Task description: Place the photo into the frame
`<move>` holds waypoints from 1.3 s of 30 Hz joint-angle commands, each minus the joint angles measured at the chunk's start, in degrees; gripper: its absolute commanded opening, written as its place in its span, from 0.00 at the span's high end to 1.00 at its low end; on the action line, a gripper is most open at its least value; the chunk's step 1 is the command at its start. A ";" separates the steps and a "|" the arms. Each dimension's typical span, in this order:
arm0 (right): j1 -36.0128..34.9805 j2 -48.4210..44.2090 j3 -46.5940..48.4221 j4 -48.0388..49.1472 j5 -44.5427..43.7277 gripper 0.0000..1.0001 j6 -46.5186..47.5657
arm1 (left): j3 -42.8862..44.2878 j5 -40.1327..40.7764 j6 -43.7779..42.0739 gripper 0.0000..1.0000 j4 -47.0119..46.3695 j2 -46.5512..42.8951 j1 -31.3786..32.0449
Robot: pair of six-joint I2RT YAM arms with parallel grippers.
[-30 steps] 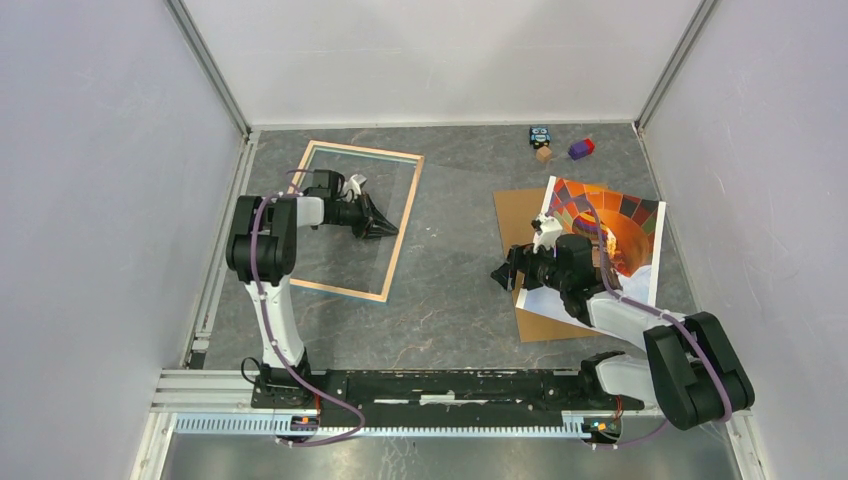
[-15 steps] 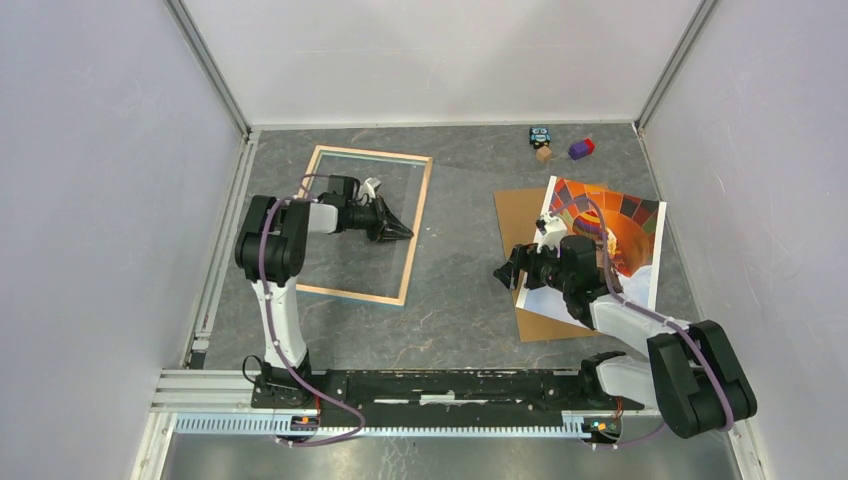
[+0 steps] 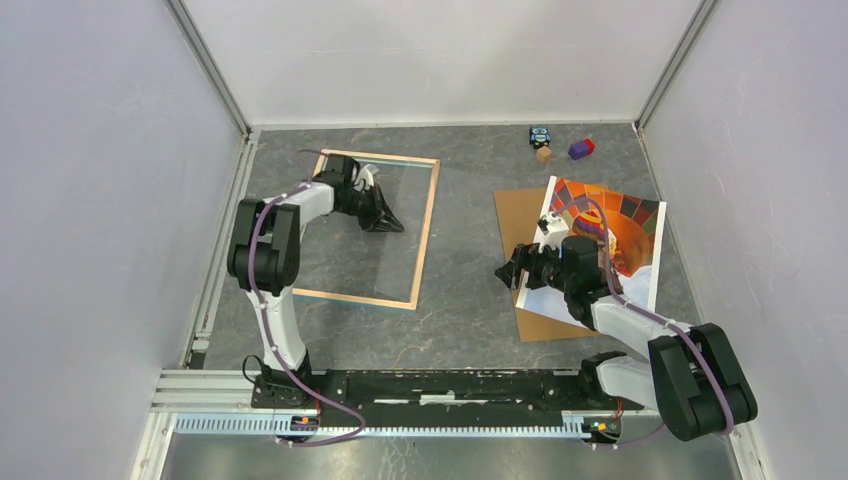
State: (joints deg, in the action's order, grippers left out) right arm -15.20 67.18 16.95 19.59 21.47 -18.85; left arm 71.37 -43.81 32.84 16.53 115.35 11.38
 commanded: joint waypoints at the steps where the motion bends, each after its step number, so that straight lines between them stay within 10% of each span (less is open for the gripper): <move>1: 0.31 -0.78 -0.82 2.95 0.11 0.10 -0.28 | 7.31 10.83 -17.91 0.98 23.54 -3.94 -4.24; 12: 0.02 -1.65 -2.72 6.39 1.93 0.11 -1.94 | 14.63 27.38 -35.18 0.98 35.16 -10.11 -10.57; 39: -1.20 -2.18 -2.96 6.52 1.11 0.12 -1.71 | 19.18 21.99 -35.91 0.98 35.14 -4.55 -17.97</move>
State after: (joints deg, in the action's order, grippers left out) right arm -16.14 66.06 14.22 23.44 22.44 -20.75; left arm 88.36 -20.29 -0.93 53.63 110.56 -6.63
